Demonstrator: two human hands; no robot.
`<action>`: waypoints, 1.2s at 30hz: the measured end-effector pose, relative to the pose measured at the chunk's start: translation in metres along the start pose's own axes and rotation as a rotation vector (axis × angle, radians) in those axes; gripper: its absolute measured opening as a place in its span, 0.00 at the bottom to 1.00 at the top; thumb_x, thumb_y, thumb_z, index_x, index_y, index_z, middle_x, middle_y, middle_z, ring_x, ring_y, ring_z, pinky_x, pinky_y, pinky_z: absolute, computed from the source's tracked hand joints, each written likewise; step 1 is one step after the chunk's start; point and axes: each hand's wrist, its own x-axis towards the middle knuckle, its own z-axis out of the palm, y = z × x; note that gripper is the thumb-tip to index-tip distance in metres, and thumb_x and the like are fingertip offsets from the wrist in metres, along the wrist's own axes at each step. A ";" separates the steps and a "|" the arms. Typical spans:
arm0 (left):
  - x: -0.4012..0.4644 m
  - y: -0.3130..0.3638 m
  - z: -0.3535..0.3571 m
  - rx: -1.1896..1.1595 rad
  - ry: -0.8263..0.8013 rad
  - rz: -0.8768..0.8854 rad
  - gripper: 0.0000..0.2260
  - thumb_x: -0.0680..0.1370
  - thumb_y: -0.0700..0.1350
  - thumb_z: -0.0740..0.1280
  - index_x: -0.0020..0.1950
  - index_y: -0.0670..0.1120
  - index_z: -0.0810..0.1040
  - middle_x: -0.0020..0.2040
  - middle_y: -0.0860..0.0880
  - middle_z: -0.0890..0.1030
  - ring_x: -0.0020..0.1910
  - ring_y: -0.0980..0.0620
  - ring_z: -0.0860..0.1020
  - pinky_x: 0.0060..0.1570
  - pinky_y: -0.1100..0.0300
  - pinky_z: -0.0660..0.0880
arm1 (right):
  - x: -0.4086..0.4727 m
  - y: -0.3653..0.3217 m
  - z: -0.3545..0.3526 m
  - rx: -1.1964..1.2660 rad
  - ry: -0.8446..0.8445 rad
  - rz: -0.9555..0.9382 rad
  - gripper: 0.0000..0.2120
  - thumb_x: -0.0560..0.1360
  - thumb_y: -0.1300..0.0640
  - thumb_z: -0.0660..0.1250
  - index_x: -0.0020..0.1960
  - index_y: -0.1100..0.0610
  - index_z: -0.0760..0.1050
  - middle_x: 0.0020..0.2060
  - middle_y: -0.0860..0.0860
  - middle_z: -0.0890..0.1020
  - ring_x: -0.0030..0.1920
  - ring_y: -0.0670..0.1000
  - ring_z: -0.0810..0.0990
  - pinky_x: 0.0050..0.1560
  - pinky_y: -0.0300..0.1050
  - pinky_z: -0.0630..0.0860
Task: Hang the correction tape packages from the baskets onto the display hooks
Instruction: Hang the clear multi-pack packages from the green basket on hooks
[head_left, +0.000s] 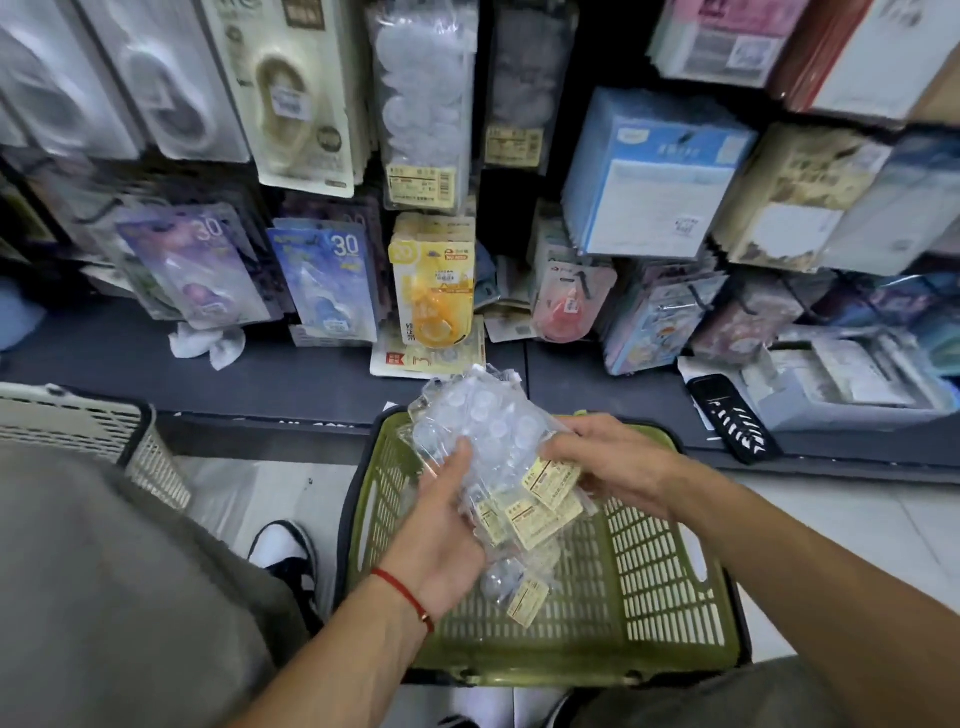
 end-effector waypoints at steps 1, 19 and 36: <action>-0.001 0.005 0.006 0.021 -0.033 0.032 0.28 0.80 0.52 0.71 0.79 0.51 0.69 0.70 0.39 0.80 0.67 0.34 0.80 0.59 0.29 0.78 | -0.003 -0.011 0.004 -0.038 0.057 -0.049 0.07 0.81 0.61 0.67 0.46 0.60 0.82 0.39 0.52 0.85 0.40 0.50 0.82 0.38 0.40 0.77; -0.011 0.200 0.126 0.645 -0.256 0.493 0.42 0.67 0.33 0.81 0.74 0.62 0.70 0.69 0.45 0.82 0.66 0.39 0.82 0.66 0.37 0.78 | -0.010 -0.179 -0.027 -0.052 0.296 -0.602 0.14 0.77 0.45 0.76 0.56 0.55 0.82 0.43 0.53 0.90 0.40 0.51 0.89 0.35 0.46 0.84; -0.009 0.228 0.112 0.577 -0.103 0.817 0.49 0.58 0.42 0.88 0.72 0.69 0.71 0.65 0.51 0.84 0.60 0.44 0.86 0.52 0.52 0.85 | 0.007 -0.193 -0.021 0.092 0.591 -0.593 0.16 0.82 0.48 0.67 0.47 0.59 0.69 0.36 0.53 0.76 0.35 0.54 0.75 0.36 0.56 0.69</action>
